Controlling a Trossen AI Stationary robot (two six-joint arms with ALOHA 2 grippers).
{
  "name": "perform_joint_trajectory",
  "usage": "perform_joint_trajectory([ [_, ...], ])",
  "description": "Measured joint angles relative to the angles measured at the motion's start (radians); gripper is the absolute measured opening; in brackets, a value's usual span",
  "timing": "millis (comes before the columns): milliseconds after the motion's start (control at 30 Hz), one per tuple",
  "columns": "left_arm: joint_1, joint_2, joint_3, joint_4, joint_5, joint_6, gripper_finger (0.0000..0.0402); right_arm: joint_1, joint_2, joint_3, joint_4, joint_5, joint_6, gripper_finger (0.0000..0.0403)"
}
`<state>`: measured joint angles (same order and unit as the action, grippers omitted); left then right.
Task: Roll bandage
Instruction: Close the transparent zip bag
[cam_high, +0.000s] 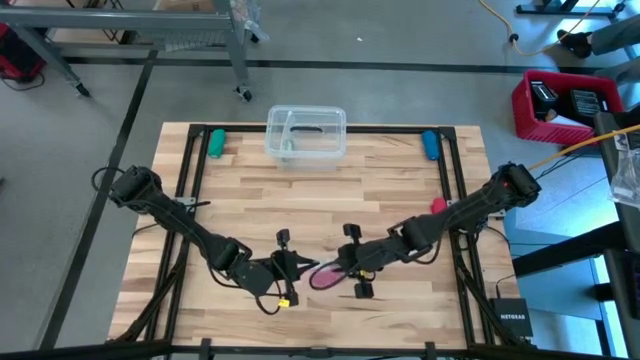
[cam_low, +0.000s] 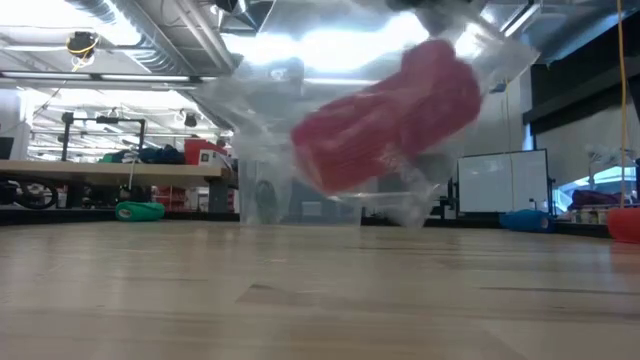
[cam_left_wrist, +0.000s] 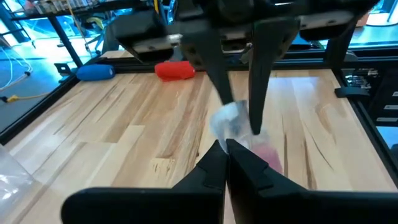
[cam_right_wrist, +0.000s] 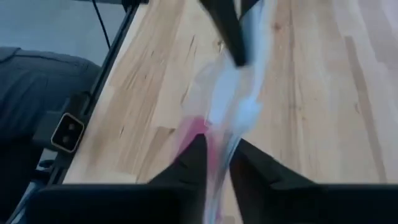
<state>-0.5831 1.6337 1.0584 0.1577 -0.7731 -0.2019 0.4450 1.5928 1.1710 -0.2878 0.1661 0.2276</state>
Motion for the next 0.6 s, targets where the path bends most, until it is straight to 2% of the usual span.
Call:
perform_joint_trajectory([
  [200,0.000,0.000,0.000,0.002,0.001,0.000,0.0000,0.000,-0.001,0.028,0.001,-0.028,-0.013,0.0149],
  [300,0.000,0.000,0.000,0.000,0.003,0.000,0.0000,-0.005,-0.001,0.028,0.002,0.021,-0.016,0.0179],
  [433,0.000,0.000,0.000,0.001,0.003,0.000,0.0000,-0.009,-0.001,0.028,0.014,0.081,-0.008,0.0183],
  [600,0.000,0.000,0.000,0.002,0.004,0.003,0.0000,-0.013,-0.001,0.028,0.052,0.085,0.000,0.0155],
])
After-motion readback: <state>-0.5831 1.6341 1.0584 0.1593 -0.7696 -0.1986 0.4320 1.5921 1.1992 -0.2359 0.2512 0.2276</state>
